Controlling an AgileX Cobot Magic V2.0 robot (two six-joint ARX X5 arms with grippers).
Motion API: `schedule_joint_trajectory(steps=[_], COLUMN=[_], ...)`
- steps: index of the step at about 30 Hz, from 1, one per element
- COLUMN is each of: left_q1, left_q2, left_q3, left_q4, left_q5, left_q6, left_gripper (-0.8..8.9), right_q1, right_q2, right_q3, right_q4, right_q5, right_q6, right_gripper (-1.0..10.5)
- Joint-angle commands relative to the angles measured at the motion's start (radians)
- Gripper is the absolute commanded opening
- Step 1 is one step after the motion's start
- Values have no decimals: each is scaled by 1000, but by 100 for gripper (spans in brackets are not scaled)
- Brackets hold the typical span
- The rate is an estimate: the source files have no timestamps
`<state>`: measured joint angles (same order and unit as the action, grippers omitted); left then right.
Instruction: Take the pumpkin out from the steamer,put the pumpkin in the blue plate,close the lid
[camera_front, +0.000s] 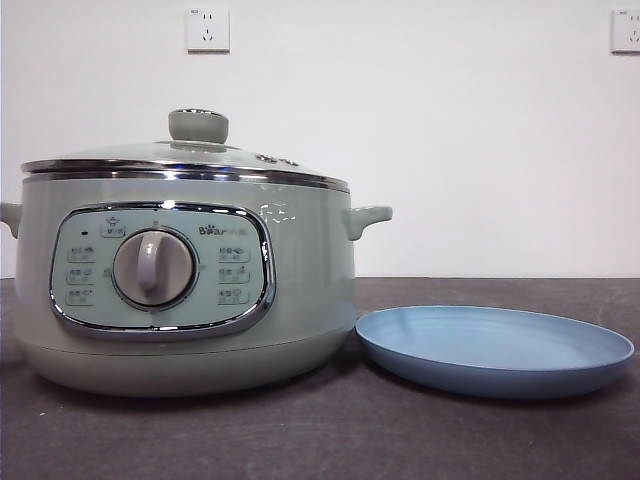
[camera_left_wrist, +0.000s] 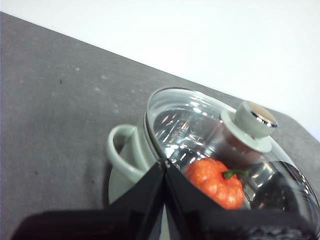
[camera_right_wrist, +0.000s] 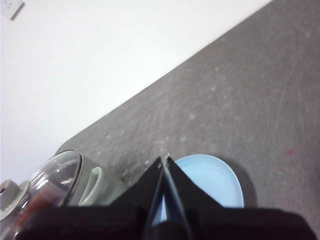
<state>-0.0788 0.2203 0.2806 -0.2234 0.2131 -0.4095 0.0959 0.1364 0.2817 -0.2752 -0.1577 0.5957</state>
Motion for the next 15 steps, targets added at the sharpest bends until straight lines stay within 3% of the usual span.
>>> schedule_joint_trajectory(steps=[1,5,8,15], left_q1=[2,1,0,0], left_q2=[86,225,313,469], left_q3=[66,189,280,439], left_q4=[5,3,-2,-2], left_q5=[8,56,104,211], left_q6=[81,154,180,220], left_gripper=[-7,-7,-7,-7], right_q1=[-2,-2,-2,-2], right_q2=[57,171,257,438], right_q3=[69,187,271,449], right_q4=[-1,-22,-24,-31], right_q5=[-1,-10,-53,-57], right_q6=[-73,-167,-268,-449], right_gripper=[-9,-9,-8,-1])
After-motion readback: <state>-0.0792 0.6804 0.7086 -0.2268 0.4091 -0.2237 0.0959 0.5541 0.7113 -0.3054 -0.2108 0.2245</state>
